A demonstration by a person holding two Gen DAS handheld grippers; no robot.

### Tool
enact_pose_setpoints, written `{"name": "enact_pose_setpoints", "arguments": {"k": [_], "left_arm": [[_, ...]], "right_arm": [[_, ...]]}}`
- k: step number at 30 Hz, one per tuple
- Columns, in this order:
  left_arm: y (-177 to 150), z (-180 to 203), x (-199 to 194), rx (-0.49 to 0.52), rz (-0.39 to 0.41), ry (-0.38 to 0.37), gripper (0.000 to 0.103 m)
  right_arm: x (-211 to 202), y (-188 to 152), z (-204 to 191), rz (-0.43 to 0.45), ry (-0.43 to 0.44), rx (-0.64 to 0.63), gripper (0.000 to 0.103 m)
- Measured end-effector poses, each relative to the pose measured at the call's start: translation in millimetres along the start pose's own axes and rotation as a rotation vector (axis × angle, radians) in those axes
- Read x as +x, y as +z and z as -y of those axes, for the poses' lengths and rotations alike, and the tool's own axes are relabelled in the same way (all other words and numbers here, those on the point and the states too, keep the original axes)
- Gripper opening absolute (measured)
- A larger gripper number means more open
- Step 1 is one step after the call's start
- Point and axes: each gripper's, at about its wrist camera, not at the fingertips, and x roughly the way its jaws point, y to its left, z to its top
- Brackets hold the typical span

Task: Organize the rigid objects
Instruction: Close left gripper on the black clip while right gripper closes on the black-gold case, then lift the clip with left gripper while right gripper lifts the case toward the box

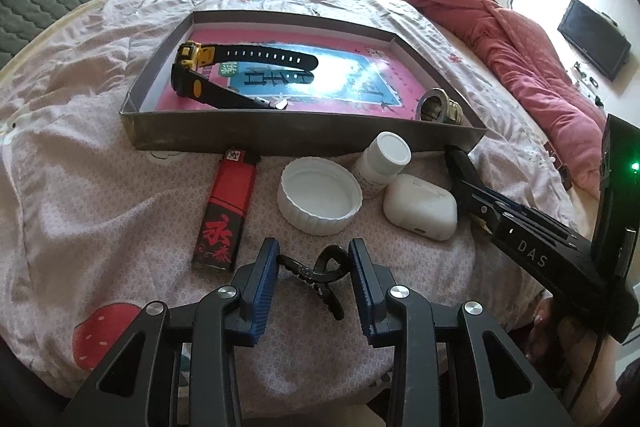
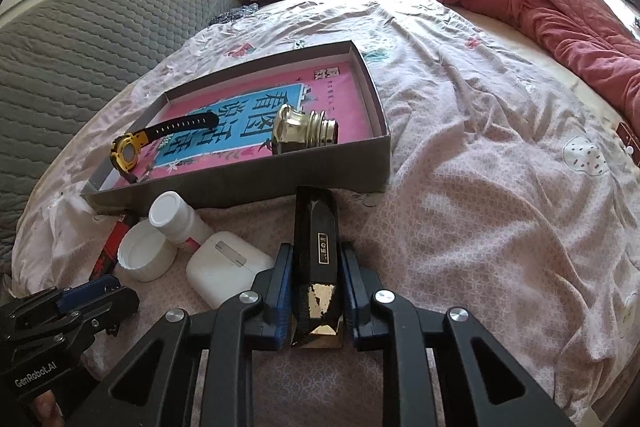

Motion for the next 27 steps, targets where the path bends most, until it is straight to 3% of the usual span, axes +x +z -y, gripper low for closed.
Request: {"name": "enact_pose_setpoints", "arguments": {"k": [27], "left_arm": [[0, 0, -28, 0.025, 0.066, 0.029, 0.036]], "right_arm": [[-34, 2, -20, 0.109, 0.099, -0.049, 0.022]]}}
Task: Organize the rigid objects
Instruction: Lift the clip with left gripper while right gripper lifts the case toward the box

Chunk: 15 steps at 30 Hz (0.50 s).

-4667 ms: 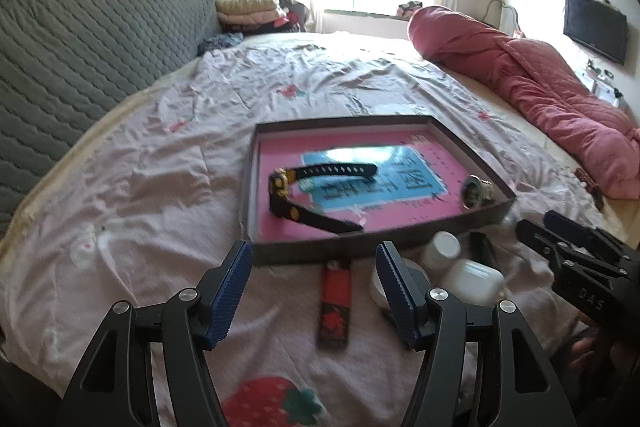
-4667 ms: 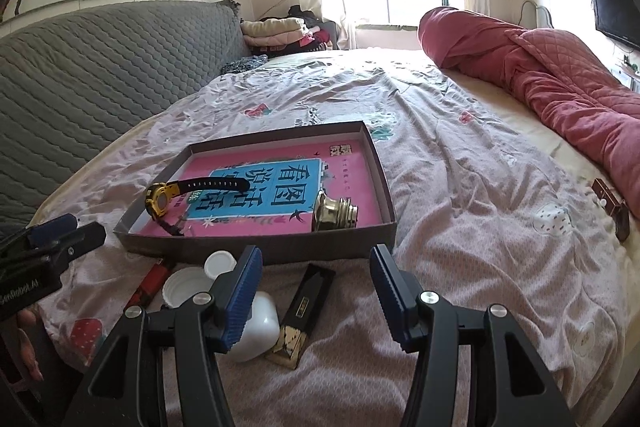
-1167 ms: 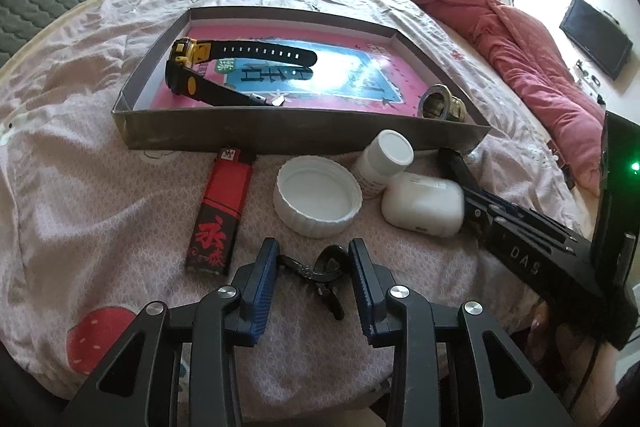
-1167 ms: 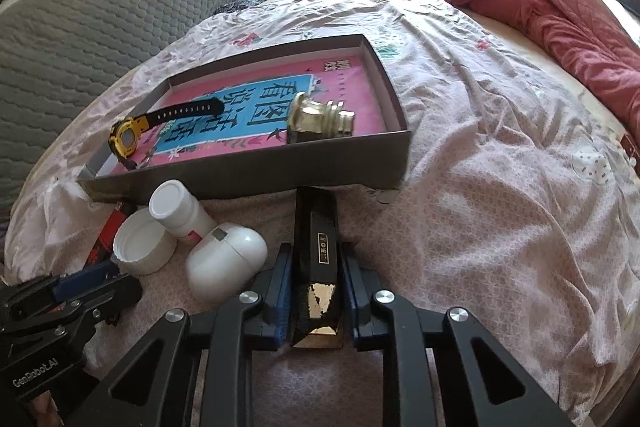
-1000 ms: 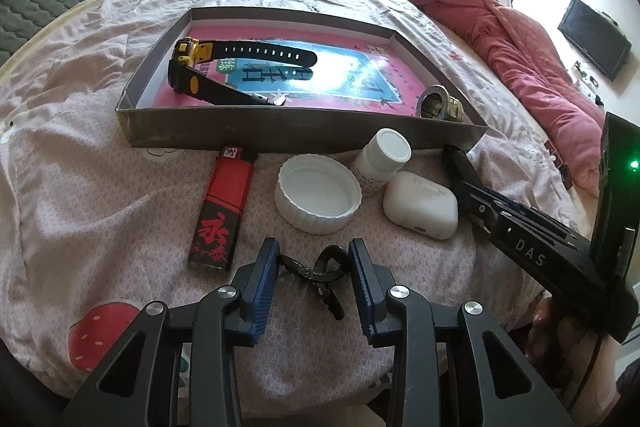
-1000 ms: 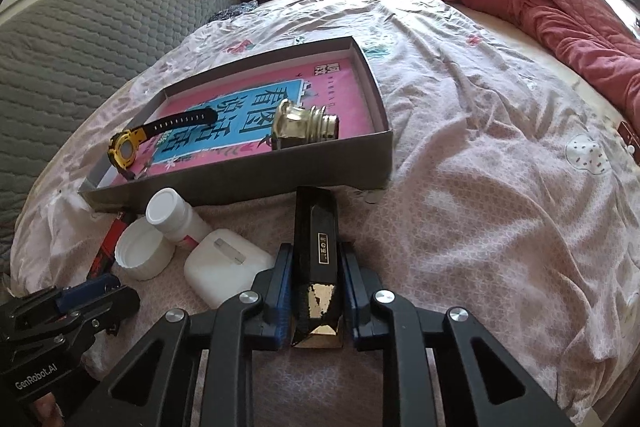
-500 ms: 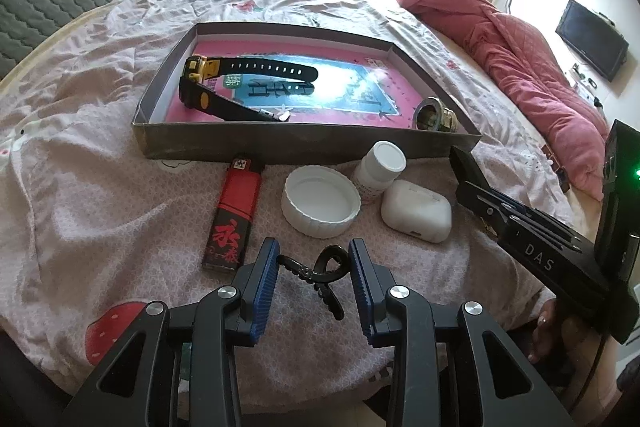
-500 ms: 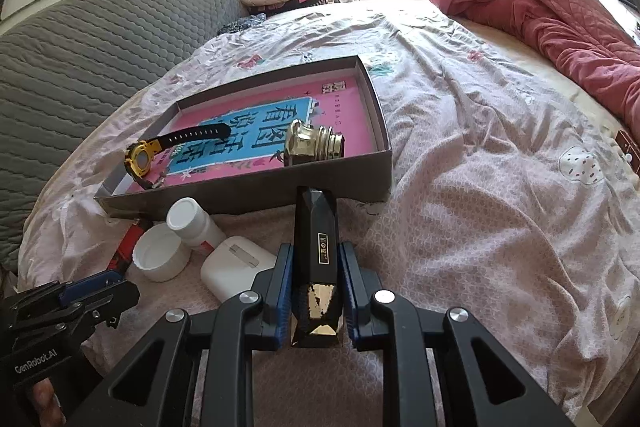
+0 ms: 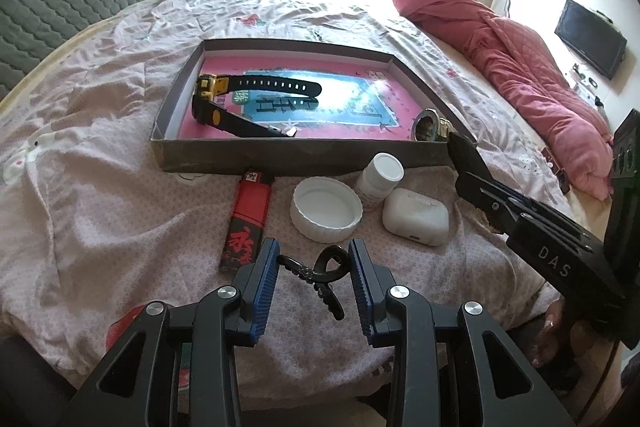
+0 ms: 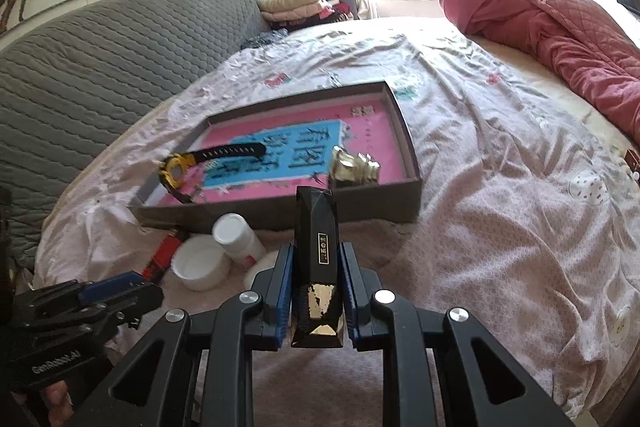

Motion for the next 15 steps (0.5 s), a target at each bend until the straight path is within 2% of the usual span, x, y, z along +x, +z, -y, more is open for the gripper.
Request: {"name": "enact_pose_setpoints", "arguments": {"k": [10, 15], "left_arm": [[2, -6, -12, 0.002, 0.031, 0.01, 0.036], [5, -9, -16, -0.01, 0.041, 0.0, 0.036]], "right_arm": [[-9, 3, -9, 0.024, 0.032, 0.025, 0.022], [-16, 5, -10, 0.044, 0.016, 0.039, 0.022]]}}
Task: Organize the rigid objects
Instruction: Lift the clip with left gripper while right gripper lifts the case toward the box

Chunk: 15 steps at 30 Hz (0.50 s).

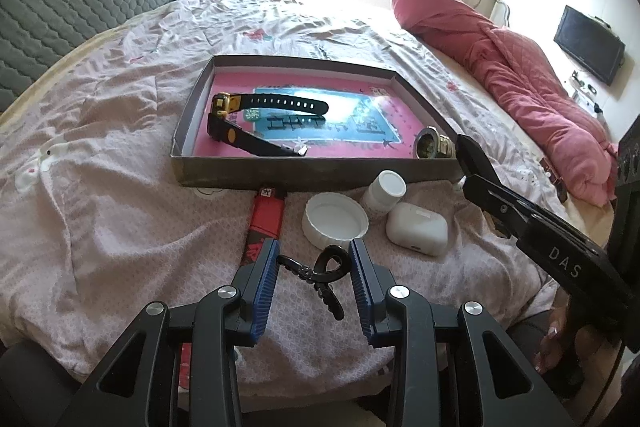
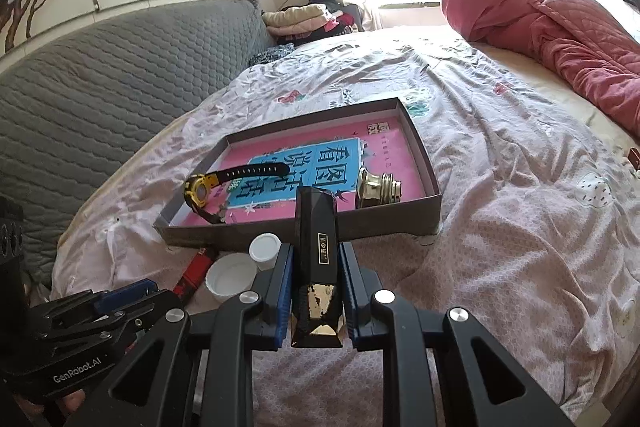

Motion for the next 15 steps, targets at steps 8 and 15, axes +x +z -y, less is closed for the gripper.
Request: {"name": "enact_pose_setpoints", "arguments": {"k": [8, 15], "left_arm": [[4, -5, -9, -0.011, 0.024, -0.01, 0.036], [8, -10, -14, -0.016, 0.043, -0.009, 0.036]], "right_arm": [[-10, -1, -11, 0.023, -0.033, -0.044, 0.022], [-13, -1, -17, 0.033, -0.052, -0.059, 0.022]]}}
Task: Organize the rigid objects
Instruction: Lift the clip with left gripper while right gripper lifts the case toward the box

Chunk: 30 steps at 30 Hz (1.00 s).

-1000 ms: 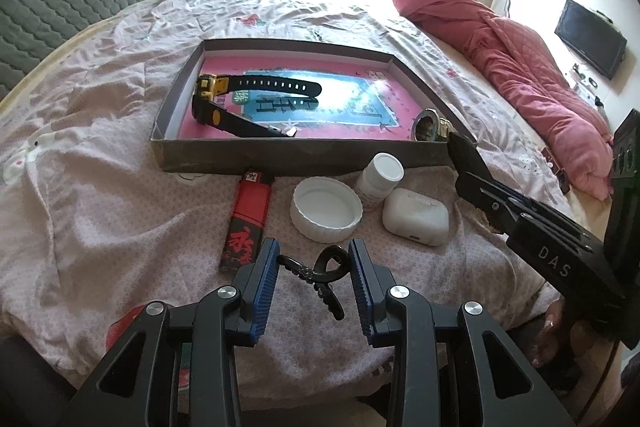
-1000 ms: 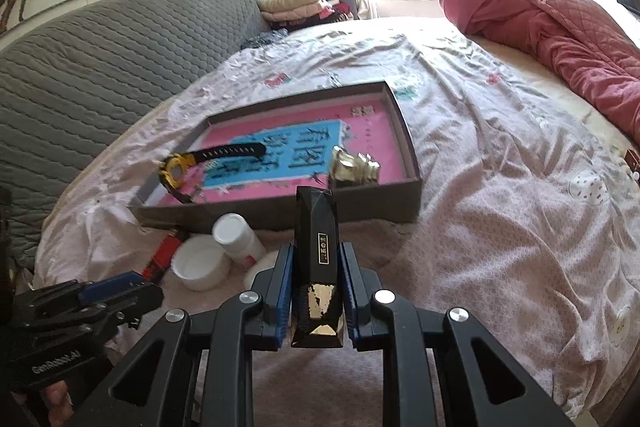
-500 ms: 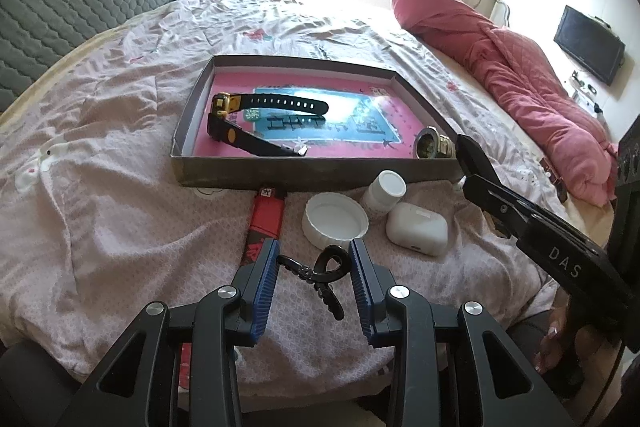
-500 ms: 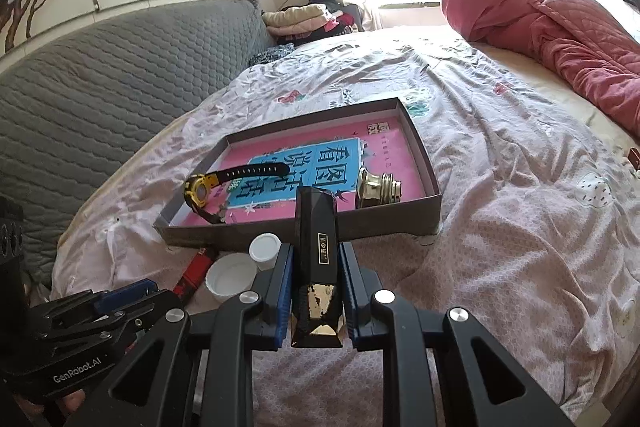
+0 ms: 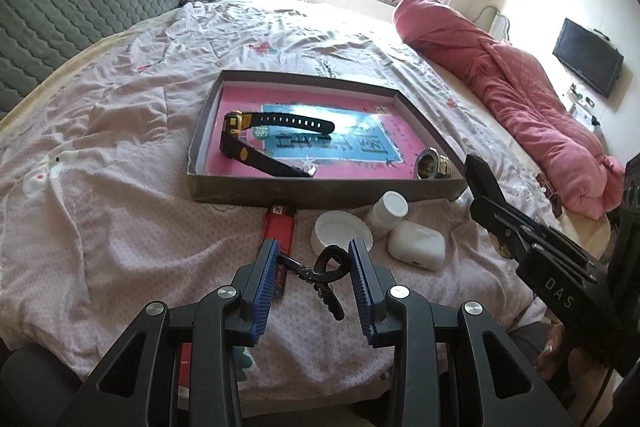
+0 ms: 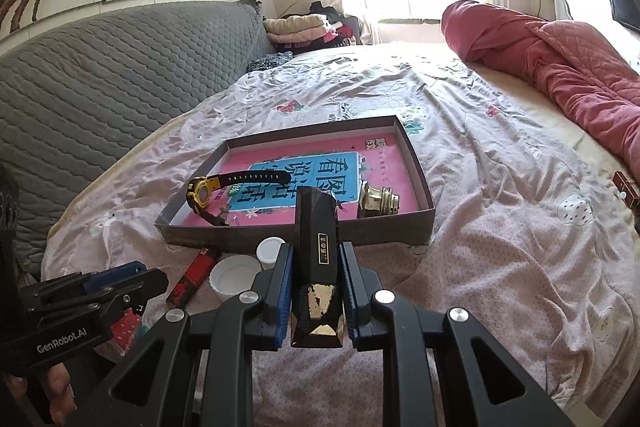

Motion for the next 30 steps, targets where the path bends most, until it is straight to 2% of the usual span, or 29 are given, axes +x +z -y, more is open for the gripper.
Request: {"name": "enact_pose_setpoints", "arguments": {"k": [14, 17, 22, 30], "left_arm": [[8, -1, 2, 0.057, 0.056, 0.035, 0.036], [11, -3, 6, 0.072, 0.07, 0.062, 0.036], [19, -8, 12, 0.066, 0.081, 0.077, 0.036], [26, -12, 20, 0.054, 0.075, 0.086, 0.036]], "right_arm": [[9, 0, -5, -0.011, -0.006, -0.019, 0.022], [11, 0, -7, -0.01, -0.009, -0.031, 0.022], [13, 1, -8, 0.004, -0.006, -0.041, 0.022], [15, 6, 3, 0.026, 0.016, 0.014, 0.022]]}}
